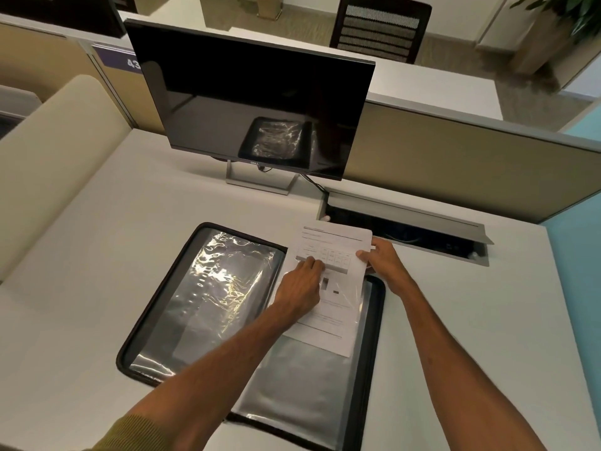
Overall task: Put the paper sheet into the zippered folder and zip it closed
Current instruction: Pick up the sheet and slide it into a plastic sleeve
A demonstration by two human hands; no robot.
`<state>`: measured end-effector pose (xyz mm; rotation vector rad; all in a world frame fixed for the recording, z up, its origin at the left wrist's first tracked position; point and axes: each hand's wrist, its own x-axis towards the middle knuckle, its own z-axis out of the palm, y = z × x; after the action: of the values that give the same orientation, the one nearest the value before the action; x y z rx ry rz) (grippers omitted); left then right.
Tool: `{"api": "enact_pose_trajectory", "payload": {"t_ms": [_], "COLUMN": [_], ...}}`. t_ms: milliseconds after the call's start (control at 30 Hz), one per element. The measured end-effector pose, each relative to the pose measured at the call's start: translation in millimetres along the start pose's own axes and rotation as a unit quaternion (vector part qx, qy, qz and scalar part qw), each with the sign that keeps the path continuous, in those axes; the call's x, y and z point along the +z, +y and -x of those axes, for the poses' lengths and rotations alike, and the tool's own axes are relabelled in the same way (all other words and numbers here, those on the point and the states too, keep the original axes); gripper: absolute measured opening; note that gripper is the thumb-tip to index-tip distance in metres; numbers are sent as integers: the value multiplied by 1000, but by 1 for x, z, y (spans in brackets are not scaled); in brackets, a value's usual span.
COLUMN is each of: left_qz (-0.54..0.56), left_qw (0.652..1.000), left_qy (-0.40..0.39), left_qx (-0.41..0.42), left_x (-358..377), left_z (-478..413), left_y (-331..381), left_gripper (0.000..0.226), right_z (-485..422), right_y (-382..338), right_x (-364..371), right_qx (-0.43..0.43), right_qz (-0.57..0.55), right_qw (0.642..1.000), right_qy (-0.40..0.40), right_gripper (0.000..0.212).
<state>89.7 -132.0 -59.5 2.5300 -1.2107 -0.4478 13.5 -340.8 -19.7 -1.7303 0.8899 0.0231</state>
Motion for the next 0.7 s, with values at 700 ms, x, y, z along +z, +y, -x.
{"api": "enact_pose_trajectory", "payload": {"t_ms": [700], "left_qz": [6], "left_qw": [1000], "left_qy": [-6], "left_qx": [-1], "left_x": [-3], "left_z": [7], "left_y": [1], "left_gripper": [51], "right_z": [-11], "right_y": [-34], "right_x": [13], "right_qx": [-52], "right_qz": [360], "right_qw": [921], "right_qy": [-141], "right_gripper": [39]}}
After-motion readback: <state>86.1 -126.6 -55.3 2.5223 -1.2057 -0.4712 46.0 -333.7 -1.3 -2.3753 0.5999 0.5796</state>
